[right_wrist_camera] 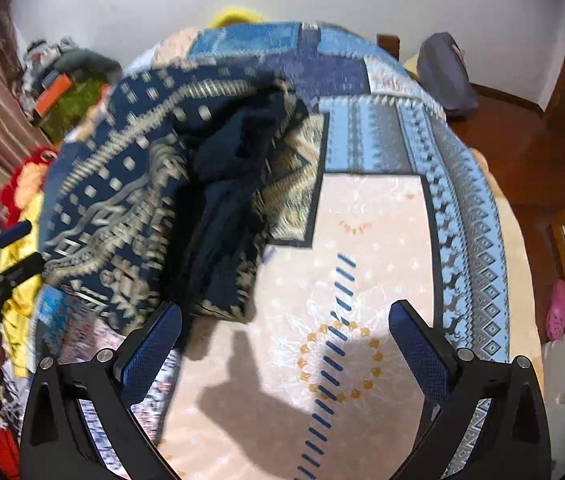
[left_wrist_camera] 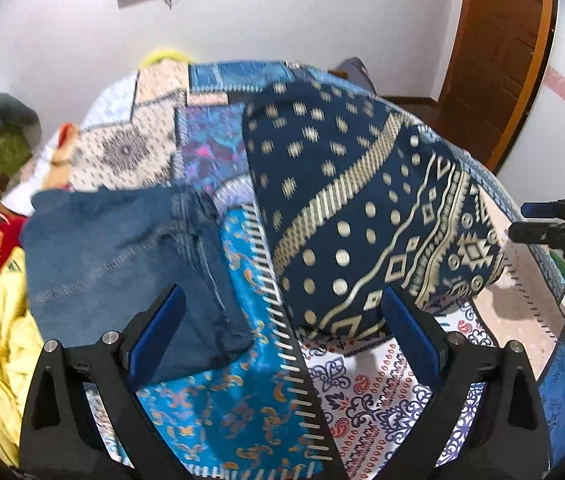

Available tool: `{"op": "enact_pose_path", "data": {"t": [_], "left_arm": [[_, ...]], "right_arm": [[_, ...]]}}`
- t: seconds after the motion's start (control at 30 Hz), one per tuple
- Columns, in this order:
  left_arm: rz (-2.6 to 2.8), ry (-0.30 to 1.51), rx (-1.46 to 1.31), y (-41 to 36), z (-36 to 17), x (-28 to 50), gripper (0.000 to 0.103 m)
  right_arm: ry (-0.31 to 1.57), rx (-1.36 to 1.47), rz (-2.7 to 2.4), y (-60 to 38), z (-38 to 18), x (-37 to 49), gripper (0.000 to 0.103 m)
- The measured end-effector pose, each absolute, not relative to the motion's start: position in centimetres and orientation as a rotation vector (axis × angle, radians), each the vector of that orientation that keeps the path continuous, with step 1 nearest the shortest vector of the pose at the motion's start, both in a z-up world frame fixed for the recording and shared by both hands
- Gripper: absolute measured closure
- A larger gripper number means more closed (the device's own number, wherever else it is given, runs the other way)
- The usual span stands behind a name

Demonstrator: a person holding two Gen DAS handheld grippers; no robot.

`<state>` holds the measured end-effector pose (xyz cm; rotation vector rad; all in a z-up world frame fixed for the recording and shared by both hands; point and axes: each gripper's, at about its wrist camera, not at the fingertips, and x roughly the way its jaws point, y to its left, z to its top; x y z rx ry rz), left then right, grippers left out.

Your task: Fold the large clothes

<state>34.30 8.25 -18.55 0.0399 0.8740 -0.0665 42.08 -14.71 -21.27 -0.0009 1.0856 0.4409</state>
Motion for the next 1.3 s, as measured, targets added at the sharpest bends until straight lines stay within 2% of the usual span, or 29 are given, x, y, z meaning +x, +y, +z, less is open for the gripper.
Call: {"op": "enact_pose_path", "data": {"t": [0.2, 0.43, 0.63, 0.73, 0.9, 1.0, 1.03, 1.07, 1.17, 1.27, 1.3], "left_arm": [[-0.059, 0.824, 0.054, 8.4, -16.2, 35.5, 0.004], [-0.096, 0.845, -0.09, 9.2, -16.5, 40.6, 0.004], [-0.179, 0.991, -0.26, 10.8, -20.8, 46.2, 0.004], [-0.282, 1.063, -0.464, 12.2, -23.6, 48.6, 0.004], [-0.359, 1.094, -0.585, 12.6, -26.1, 51.2, 0.002], [-0.383, 1.076, -0.589, 12.2, -26.2, 52.0, 0.003], [-0.386, 1.069, -0.587, 12.2, -26.1, 52.1, 0.005], [-0.397, 1.056, -0.59, 12.1, -25.9, 52.2, 0.015], [-0.395, 1.035, -0.592, 12.0, -25.4, 51.8, 0.028], [-0.395, 1.012, -0.561, 11.9, -24.4, 50.9, 0.041], [-0.394, 0.999, -0.541, 11.6, -23.6, 50.4, 0.044]], "right_arm": [[1.007, 0.073, 0.502, -13.7, -17.8, 42.0, 0.0], [0.988, 0.064, 0.519, -10.2, -17.6, 44.1, 0.0], [1.051, 0.056, 0.542, -7.1, -20.8, 47.6, 0.0], [1.123, 0.085, 0.562, -5.8, -23.2, 50.2, 0.0], [1.235, 0.215, 0.683, -4.4, -26.4, 54.3, 0.0], [1.206, 0.189, 0.723, -3.3, -26.7, 55.6, 0.0], [1.201, 0.187, 0.733, -2.9, -26.7, 56.0, 0.0], [1.197, 0.193, 0.741, -2.7, -26.8, 56.2, 0.0], [1.182, 0.23, 0.755, -2.3, -26.9, 56.6, 0.004], [1.16, 0.253, 0.748, -2.1, -26.4, 56.0, 0.022], [1.148, 0.247, 0.753, -2.0, -25.9, 55.6, 0.035]]}}
